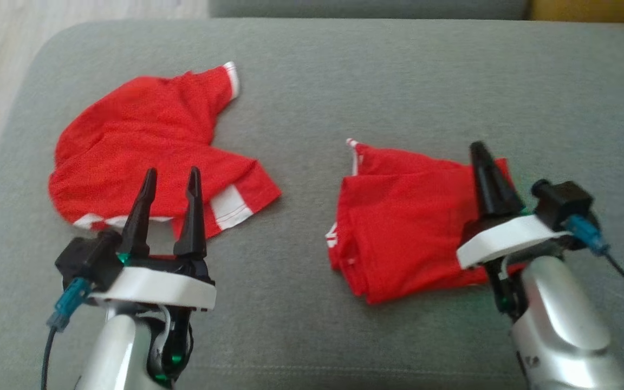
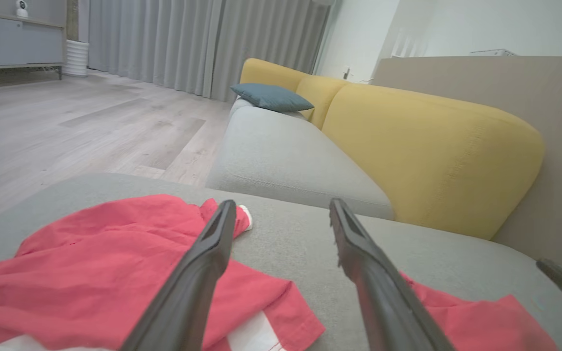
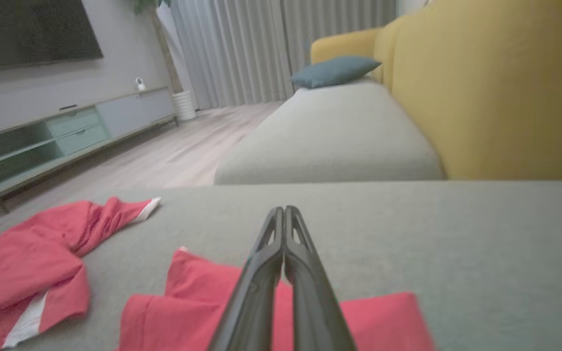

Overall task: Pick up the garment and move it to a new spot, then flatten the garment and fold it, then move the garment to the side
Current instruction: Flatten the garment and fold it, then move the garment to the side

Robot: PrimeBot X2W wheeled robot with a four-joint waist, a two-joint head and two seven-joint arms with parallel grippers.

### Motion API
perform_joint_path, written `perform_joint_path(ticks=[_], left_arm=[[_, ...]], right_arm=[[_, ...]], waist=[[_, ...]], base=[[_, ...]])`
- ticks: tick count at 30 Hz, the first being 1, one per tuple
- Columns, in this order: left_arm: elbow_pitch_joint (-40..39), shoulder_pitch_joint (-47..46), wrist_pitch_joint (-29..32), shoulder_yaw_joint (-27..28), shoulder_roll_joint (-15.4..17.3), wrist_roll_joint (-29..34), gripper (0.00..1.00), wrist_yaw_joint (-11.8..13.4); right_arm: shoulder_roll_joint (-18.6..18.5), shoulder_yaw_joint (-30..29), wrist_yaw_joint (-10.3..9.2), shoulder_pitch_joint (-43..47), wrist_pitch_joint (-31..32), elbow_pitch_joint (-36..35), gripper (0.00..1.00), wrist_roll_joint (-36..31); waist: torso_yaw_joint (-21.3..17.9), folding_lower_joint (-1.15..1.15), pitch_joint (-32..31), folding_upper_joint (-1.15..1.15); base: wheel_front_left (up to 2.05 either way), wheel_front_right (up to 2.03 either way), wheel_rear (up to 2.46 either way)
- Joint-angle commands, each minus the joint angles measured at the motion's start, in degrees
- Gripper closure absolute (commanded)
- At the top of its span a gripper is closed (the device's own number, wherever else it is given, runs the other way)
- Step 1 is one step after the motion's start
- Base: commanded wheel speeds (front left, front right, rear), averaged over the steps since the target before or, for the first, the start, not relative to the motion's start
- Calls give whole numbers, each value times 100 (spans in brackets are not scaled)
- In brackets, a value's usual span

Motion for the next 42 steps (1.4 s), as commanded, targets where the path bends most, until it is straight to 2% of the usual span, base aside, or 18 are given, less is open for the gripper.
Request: perform_joint_path(ticks=[1,12,13,14,15,22,30,34,42], left_arm=[[-235,-72,-29,156,47,36,0,-23],[-307,12,-29,210,47,49,0,-39],[-277,31,-29,203,47,51,0,-40],[-238,51,-29,197,47,53,0,-37],[-182,74,-29,189,47,62,0,-30],[-7,218,-29,169,47,92,0,-6],[18,174,-29,149,47,99,0,-16],[7,126,-29,90,47,91,0,-31],[66,-85,-29,3,47,107,0,-101]], right_arm=[[4,52,-1,21,-61,-247,100,-76],[4,-642,-1,747,-5,-1333,100,-533],[4,-690,-1,817,-5,-1390,96,-571],[4,-750,-1,891,-8,-1444,33,-579],[4,-797,-1,968,-10,-1482,0,-558],[4,-957,-1,1339,-32,-1695,0,-492],[4,-967,-1,1344,22,-1672,0,-503],[4,-885,-1,1243,326,-1429,0,-459],[4,-583,-1,834,886,-626,0,42]], waist=[[-206,0,-121,0],[-749,0,-280,0],[-774,0,-293,0],[-792,0,-305,0],[-808,0,-322,0],[-839,0,-385,0],[-761,0,-340,0],[-676,0,-193,0],[-373,0,271,0]], base=[[0,0,0],[0,0,0],[0,0,0],[0,0,0],[0,0,0],[0,0,0],[0,0,0],[0,0,0],[0,0,0]])
